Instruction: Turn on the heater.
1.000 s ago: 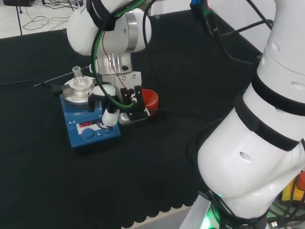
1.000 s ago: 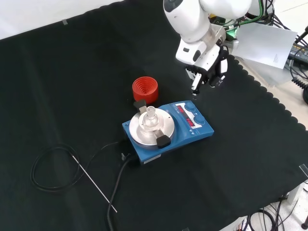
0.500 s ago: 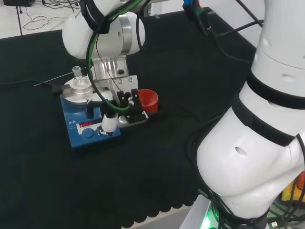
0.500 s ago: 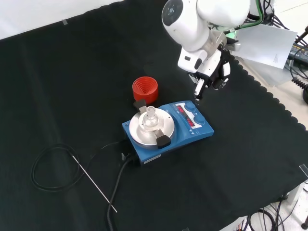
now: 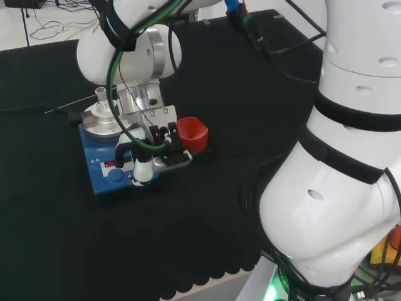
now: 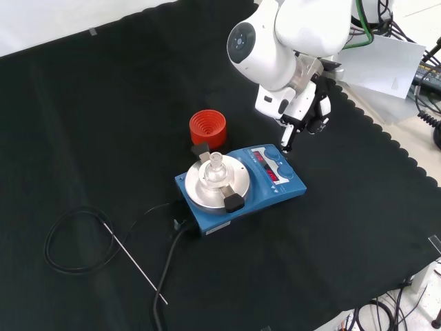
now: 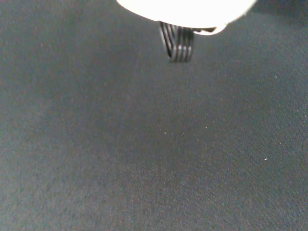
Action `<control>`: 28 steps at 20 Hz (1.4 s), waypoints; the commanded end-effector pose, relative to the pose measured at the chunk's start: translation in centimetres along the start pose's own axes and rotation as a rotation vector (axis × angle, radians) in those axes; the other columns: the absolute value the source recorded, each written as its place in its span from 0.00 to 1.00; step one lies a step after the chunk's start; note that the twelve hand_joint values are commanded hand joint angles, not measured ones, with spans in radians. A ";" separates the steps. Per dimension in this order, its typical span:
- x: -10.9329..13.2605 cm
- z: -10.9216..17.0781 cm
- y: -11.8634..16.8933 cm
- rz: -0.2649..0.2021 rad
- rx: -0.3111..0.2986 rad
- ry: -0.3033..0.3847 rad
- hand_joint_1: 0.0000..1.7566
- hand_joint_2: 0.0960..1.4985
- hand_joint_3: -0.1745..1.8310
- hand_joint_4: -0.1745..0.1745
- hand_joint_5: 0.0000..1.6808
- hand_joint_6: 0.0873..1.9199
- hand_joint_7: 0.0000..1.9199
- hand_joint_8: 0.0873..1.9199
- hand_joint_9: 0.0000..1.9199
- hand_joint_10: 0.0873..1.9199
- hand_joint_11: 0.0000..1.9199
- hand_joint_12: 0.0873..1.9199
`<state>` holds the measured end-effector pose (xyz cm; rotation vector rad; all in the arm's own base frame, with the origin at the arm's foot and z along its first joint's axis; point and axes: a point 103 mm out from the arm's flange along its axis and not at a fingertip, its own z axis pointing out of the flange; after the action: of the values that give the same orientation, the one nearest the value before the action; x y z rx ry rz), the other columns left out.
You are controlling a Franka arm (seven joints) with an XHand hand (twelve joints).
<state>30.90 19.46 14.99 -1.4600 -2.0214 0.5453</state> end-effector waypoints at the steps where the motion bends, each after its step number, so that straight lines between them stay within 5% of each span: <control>1: 0.2 0.0 0.4 0.008 0.026 -0.019 0.82 0.39 0.63 0.32 0.15 0.27 0.83 0.84 0.88 0.82 0.70 0.73; 28: -0.4 0.5 1.5 0.015 0.066 -0.032 0.82 0.39 0.63 0.34 0.16 0.17 0.83 0.84 0.88 0.82 0.71 0.73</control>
<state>31.74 19.36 13.70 -1.4375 -1.9997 0.6234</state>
